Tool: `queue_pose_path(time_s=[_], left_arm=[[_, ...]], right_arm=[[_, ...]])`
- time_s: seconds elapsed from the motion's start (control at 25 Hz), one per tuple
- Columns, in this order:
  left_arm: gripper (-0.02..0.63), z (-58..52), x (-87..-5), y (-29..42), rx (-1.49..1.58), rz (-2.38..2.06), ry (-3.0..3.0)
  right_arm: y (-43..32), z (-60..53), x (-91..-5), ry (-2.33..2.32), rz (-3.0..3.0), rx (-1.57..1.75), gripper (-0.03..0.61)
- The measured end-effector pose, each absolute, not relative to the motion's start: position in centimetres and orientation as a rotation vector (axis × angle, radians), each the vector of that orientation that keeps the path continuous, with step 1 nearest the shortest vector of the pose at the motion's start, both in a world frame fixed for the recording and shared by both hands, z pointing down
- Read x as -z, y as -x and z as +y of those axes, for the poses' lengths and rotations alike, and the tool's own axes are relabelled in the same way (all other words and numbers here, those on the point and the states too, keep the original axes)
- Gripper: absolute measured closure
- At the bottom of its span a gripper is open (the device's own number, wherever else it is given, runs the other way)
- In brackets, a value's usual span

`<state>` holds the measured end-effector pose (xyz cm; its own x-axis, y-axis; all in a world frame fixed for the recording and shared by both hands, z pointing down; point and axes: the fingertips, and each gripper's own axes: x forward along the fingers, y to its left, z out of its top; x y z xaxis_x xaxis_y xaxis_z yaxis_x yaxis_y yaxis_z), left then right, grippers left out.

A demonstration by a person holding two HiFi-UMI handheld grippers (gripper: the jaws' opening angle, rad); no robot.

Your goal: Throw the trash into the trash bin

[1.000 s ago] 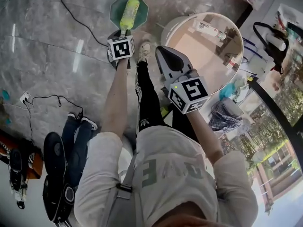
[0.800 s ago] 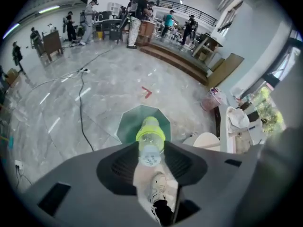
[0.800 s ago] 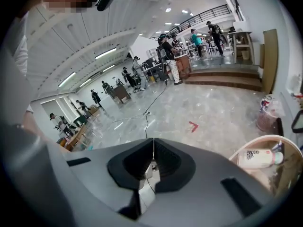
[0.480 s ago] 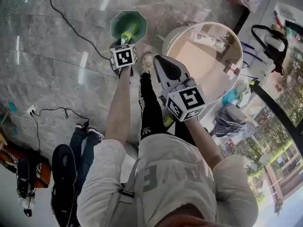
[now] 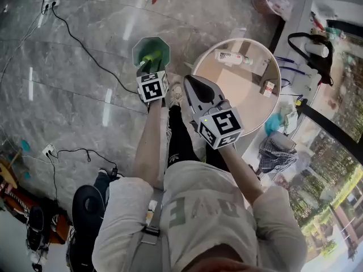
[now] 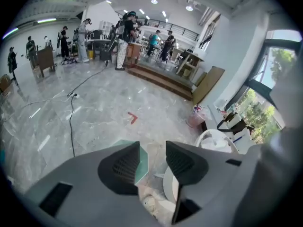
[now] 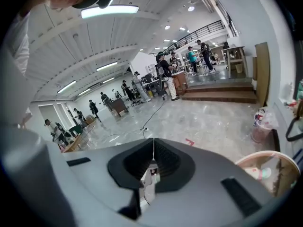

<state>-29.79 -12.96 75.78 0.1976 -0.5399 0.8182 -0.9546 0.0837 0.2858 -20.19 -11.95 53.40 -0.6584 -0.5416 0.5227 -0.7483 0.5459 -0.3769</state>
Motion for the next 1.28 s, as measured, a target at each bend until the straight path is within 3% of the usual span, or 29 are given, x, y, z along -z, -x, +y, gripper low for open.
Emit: queue_pose_path(time_s=[0.28, 0.68, 0.96, 1.28], left_arm=[[0.537, -20.3, -54.4, 22.5, -0.312, -1.633, -2.026], [0.6, -17.8, -29.5, 8.5, 0.075, -1.607, -2.502], [0.6, -15.4, -20.5, 4.0, 0.252, -1.621, -2.688], [0.601, -14.5, -18.3, 1.8, 0.316, -1.658, -2.725]], right_arm=[[14.2, -15.2, -45.4, -1.251, -2.57, -0.643, 0.563], [-0.1, -16.4, -33.3, -1.601, -2.563, -0.056, 0.563], [-4.4, -14.6, -28.1, -1.717, -2.655, -0.037, 0.563], [-6.5, -14.2, -27.2, -1.756, -2.707, -0.068, 0.563]])
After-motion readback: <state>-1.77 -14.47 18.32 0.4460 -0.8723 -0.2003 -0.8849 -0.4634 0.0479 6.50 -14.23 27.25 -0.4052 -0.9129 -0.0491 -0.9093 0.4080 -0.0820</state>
